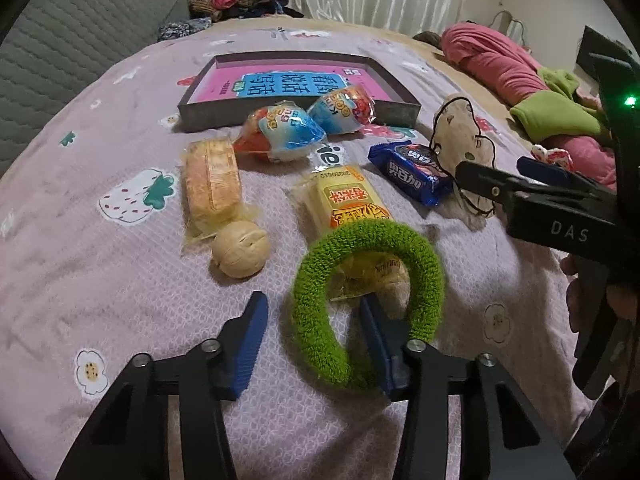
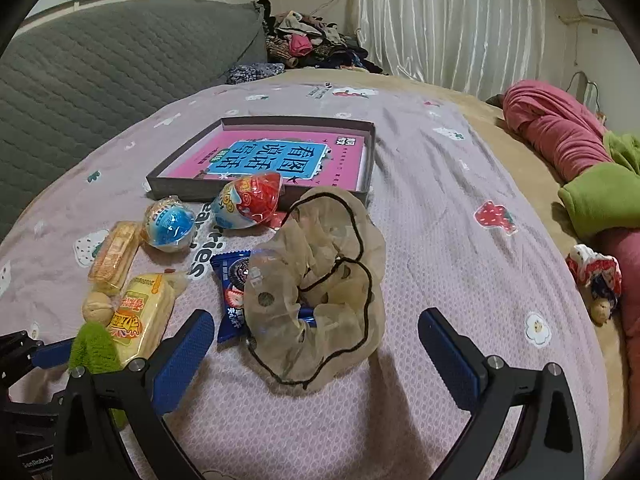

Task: Organize objects
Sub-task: 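Grasp the green hair tie with the left tool while the right tool grasps the beige scrunchie, then carry the hair tie and scrunchie with both tools over the pink book tray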

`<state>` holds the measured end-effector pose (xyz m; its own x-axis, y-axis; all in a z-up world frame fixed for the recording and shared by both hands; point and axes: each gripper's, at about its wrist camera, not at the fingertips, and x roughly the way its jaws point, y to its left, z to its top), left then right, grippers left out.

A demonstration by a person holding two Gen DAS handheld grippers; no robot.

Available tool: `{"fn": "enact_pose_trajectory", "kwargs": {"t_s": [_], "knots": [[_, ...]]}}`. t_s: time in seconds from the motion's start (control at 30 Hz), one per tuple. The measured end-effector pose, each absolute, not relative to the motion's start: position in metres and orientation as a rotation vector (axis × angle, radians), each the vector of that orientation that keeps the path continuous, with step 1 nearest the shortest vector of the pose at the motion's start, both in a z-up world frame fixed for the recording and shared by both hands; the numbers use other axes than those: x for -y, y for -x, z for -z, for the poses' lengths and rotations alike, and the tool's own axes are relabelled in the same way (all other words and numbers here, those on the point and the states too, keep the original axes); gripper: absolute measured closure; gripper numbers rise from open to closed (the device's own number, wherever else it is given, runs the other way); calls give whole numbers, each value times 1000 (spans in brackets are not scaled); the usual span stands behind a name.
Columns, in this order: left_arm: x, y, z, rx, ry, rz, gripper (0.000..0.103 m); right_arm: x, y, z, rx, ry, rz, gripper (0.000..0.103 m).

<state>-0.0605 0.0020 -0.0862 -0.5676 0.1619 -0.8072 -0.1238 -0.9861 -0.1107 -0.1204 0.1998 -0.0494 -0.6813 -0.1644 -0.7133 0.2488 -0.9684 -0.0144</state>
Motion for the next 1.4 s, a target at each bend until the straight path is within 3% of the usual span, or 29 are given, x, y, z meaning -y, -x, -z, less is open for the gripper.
{"fn": "enact_pose_trajectory", "kwargs": {"t_s": [0.07,0.13,0.27,0.47,0.67,0.8,1.4], "knots": [[-2,61,86,89,1357,-2626,73,-199,123,52,-167,-1134,2681,0],[-2,62,86,102,1351,-2612,78,-197,126,54,-169,-1146,2673,2],[-5,62,84,110,1341,-2590,88,-195,129,58,-179,-1153,2668,20],[-6,63,82,161,1321,-2540,90,-191,132,69,-203,-1201,2627,40],[-7,62,78,168,1296,-2544,91,-195,126,63,-190,-1163,2612,75],[-9,60,74,147,1274,-2557,91,-199,121,57,-156,-1136,2596,85],[5,48,58,201,1218,-2584,91,-196,86,36,-111,-1067,2566,90]]}}
